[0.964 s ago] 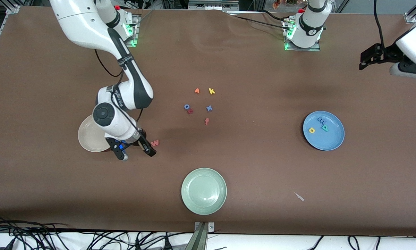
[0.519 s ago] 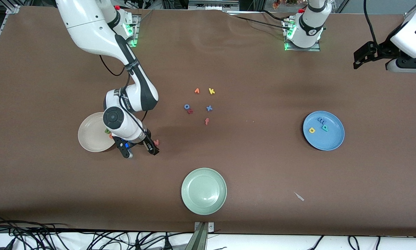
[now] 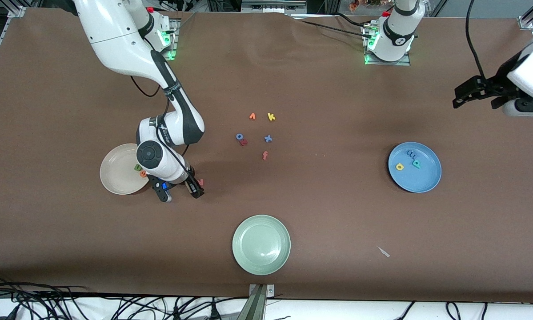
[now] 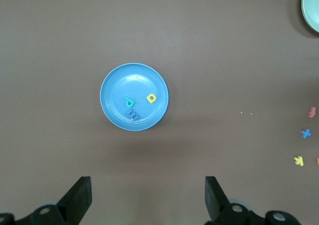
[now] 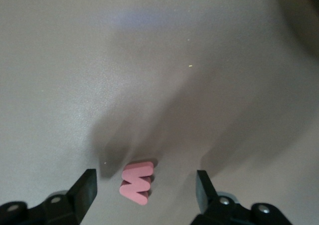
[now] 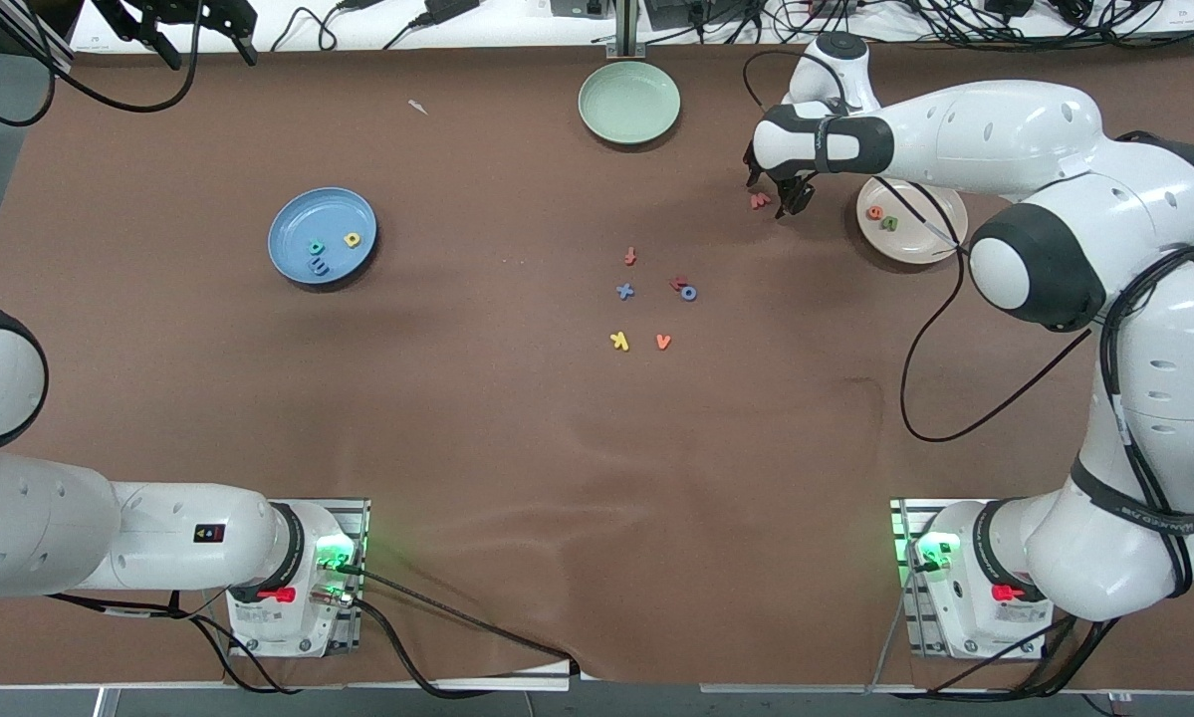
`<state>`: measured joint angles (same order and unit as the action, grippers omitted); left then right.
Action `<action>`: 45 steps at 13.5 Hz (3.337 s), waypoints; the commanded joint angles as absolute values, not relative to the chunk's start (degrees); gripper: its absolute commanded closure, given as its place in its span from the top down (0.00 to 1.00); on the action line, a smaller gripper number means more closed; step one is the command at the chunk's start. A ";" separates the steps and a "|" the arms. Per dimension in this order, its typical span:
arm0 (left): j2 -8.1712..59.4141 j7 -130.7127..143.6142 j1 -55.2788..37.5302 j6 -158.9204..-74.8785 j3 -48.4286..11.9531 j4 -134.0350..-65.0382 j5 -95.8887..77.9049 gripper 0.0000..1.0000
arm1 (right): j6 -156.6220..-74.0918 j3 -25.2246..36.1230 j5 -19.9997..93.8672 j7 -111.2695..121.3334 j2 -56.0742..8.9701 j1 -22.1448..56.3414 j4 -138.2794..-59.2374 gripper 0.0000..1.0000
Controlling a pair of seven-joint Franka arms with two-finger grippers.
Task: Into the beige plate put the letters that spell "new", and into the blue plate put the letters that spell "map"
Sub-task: 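Raise the left gripper to rest while the right gripper reaches pink M, then grasp the pink M letter with the right gripper, then carry pink M to the beige plate and release it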
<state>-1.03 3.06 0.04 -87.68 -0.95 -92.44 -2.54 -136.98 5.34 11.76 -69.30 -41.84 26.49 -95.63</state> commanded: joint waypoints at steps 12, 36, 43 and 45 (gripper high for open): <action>-0.44 3.25 -0.53 -86.48 -1.41 -90.70 0.18 1.00 | -137.72 5.36 15.03 -69.35 -44.38 27.07 -92.72 0.44; 0.00 3.34 -0.44 -86.40 -1.32 -90.53 0.18 1.00 | -130.47 19.95 8.00 -9.26 -21.46 27.07 -115.00 0.00; 0.00 3.34 -0.44 -86.40 -1.32 -90.53 0.18 1.00 | -139.92 20.65 9.05 -0.18 -21.71 25.23 -121.20 0.00; 0.00 3.34 -0.44 -86.40 -1.32 -90.53 0.18 1.00 | -138.09 20.65 9.40 -0.87 -21.97 24.70 -120.07 0.99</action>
